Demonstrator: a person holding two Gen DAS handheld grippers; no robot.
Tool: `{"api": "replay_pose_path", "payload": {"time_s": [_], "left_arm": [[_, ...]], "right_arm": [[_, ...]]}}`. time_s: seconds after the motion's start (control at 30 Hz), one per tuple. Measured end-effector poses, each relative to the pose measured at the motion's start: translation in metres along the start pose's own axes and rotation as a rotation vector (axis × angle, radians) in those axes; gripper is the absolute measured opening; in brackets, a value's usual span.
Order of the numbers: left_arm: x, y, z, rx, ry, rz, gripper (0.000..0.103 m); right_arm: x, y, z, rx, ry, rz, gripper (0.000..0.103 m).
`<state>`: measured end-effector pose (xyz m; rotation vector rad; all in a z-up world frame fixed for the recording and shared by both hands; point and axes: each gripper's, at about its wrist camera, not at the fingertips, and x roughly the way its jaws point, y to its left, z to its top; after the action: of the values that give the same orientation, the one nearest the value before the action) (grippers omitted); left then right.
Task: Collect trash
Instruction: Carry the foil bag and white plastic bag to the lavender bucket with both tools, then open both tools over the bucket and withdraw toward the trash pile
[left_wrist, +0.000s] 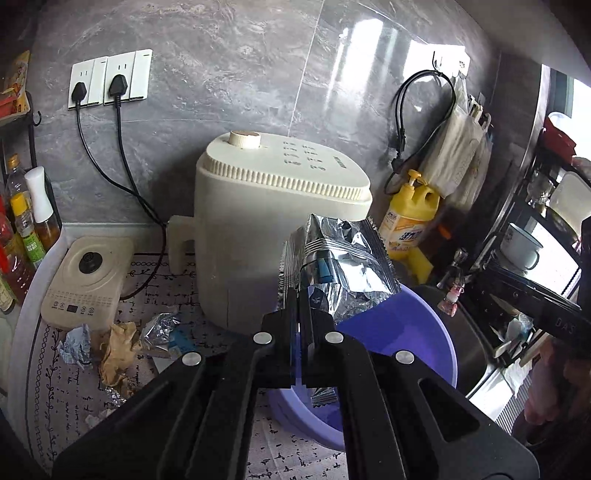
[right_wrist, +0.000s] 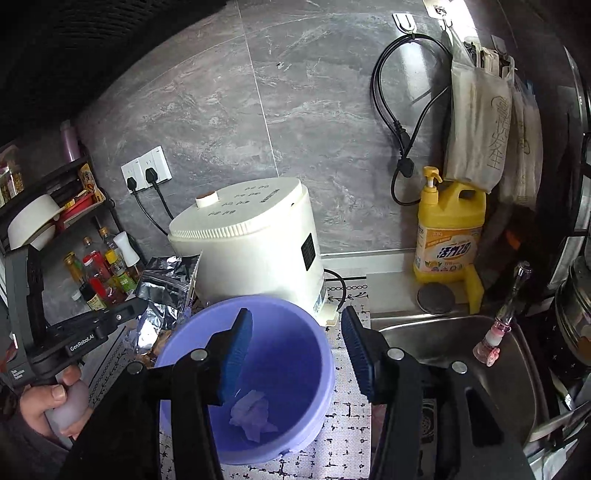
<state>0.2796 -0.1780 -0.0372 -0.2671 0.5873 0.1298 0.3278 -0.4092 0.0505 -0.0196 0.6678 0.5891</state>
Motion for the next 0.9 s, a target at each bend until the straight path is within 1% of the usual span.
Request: {"api": "replay_pose_path", "payload": {"time_s": [0.07, 0.1, 0.13, 0.17, 0.2, 0.27, 0.37, 0.43, 0.5, 0.6, 0.63, 0.7, 0.77, 0.83, 0.9], "left_arm": [[0.006, -0.002, -0.005, -0.014, 0.024, 0.015, 0.028], [0.005, 0.0, -0.008, -0.037, 0.019, 0.004, 0.052], [0.001, 0.003, -0.011, -0.057, 0.003, -0.012, 0.069], [-0.004, 0.006, -0.014, -0.064, -0.01, -0.022, 0.073], [-0.007, 0.009, -0.015, -0.057, -0.013, -0.021, 0.075], [-0.014, 0.017, -0.017, -0.041, -0.012, 0.013, 0.075], [-0.029, 0.043, -0.018, -0.072, -0.027, 0.035, 0.08], [-0.04, 0.062, -0.019, -0.078, -0.04, 0.048, 0.085], [-0.051, 0.079, -0.02, -0.068, -0.05, 0.064, 0.088], [-0.067, 0.105, -0.018, -0.049, -0.05, 0.085, 0.092], [-0.072, 0.114, -0.017, -0.044, -0.052, 0.089, 0.095], [-0.082, 0.132, -0.017, -0.041, -0.062, 0.094, 0.097], [-0.087, 0.15, -0.017, -0.044, -0.053, 0.095, 0.097], [-0.092, 0.167, -0.016, -0.041, -0.044, 0.094, 0.097], [-0.097, 0.182, -0.018, -0.033, -0.044, 0.1, 0.097]], "right_arm": [[0.002, -0.005, -0.005, 0.008, 0.029, 0.011, 0.051], [0.004, -0.005, -0.008, 0.005, 0.042, 0.016, 0.051], [0.005, -0.004, -0.011, -0.003, 0.052, 0.017, 0.052], [0.006, -0.002, -0.014, -0.012, 0.058, 0.018, 0.051], [0.006, 0.0, -0.017, -0.018, 0.06, 0.018, 0.051], [0.009, 0.005, -0.021, -0.01, 0.062, 0.014, 0.051], [0.014, 0.018, -0.026, 0.017, 0.063, 0.03, 0.052], [0.017, 0.031, -0.028, 0.017, 0.057, 0.034, 0.055], [0.019, 0.046, -0.029, 0.016, 0.047, 0.037, 0.06], [0.026, 0.072, -0.032, 0.041, 0.044, 0.026, 0.063], [0.028, 0.08, -0.033, 0.059, 0.049, 0.031, 0.065], [0.03, 0.099, -0.036, 0.079, 0.04, 0.034, 0.083], [0.032, 0.119, -0.039, 0.07, 0.025, 0.022, 0.086], [0.036, 0.136, -0.04, 0.062, 0.032, 0.02, 0.086], [0.04, 0.153, -0.041, 0.062, 0.033, 0.016, 0.091]]}}
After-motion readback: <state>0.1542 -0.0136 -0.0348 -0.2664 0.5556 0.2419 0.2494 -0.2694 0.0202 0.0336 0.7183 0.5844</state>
